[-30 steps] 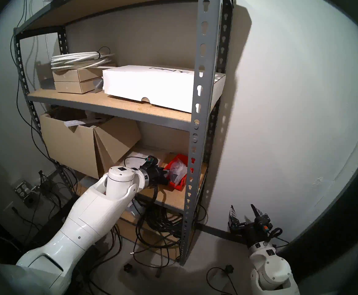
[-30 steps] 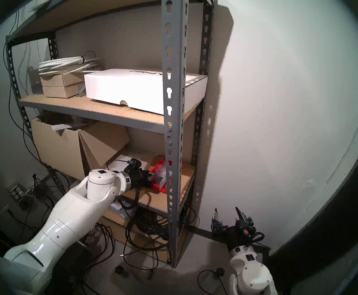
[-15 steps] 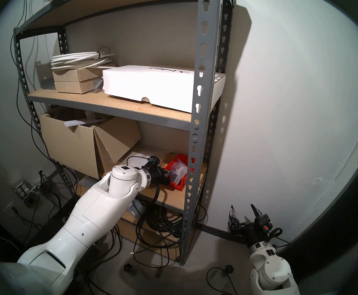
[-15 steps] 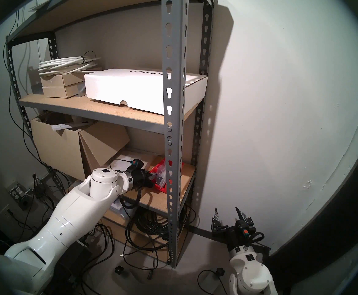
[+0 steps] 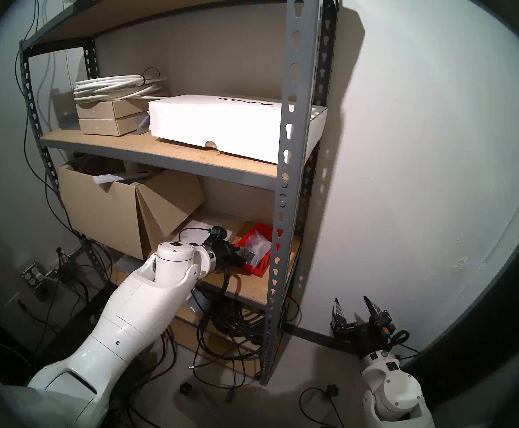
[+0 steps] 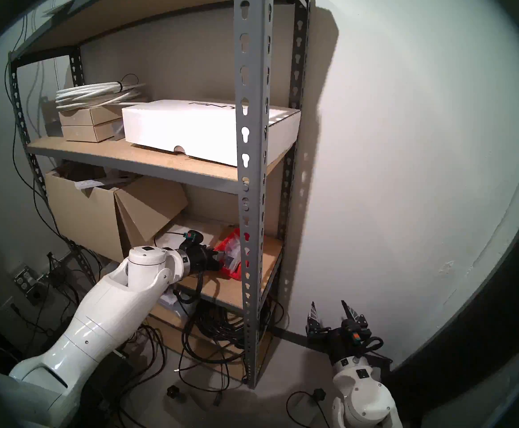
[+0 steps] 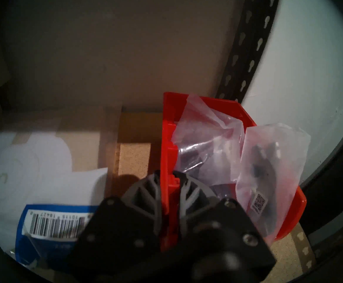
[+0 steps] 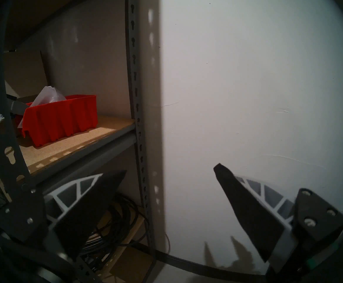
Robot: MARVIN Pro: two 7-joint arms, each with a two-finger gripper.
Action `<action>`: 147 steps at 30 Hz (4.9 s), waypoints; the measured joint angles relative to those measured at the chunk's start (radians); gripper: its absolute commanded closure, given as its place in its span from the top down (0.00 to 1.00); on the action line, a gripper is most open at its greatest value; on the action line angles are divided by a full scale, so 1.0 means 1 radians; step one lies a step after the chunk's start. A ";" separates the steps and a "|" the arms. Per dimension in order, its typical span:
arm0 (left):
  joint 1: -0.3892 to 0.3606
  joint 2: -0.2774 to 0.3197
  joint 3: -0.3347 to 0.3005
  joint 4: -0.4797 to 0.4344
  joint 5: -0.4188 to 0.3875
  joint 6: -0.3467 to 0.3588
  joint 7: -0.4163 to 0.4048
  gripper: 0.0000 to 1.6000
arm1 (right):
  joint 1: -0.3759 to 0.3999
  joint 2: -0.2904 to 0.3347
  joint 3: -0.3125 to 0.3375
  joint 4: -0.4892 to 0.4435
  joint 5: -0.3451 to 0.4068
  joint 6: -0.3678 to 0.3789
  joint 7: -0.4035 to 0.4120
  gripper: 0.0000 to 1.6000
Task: Organize the rack shelf by putting things into a case
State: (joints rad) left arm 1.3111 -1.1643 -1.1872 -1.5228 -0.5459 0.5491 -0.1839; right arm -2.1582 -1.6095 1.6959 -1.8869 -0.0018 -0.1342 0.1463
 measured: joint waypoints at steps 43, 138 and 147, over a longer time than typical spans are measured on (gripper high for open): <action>0.071 0.025 -0.119 -0.188 -0.084 0.014 0.014 0.00 | 0.000 0.000 0.000 0.000 0.000 0.000 0.000 1.00; 0.193 0.145 -0.362 -0.237 -0.136 -0.047 -0.103 0.76 | 0.000 0.000 0.000 0.000 0.000 0.000 0.000 1.00; 0.318 0.121 -0.383 -0.360 -0.113 -0.118 -0.041 0.76 | 0.000 0.000 0.000 0.001 0.000 0.000 0.000 1.00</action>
State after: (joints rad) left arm 1.6292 -1.0435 -1.5703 -1.8826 -0.6589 0.4307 -0.2253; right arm -2.1579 -1.6095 1.6959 -1.8860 -0.0018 -0.1343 0.1463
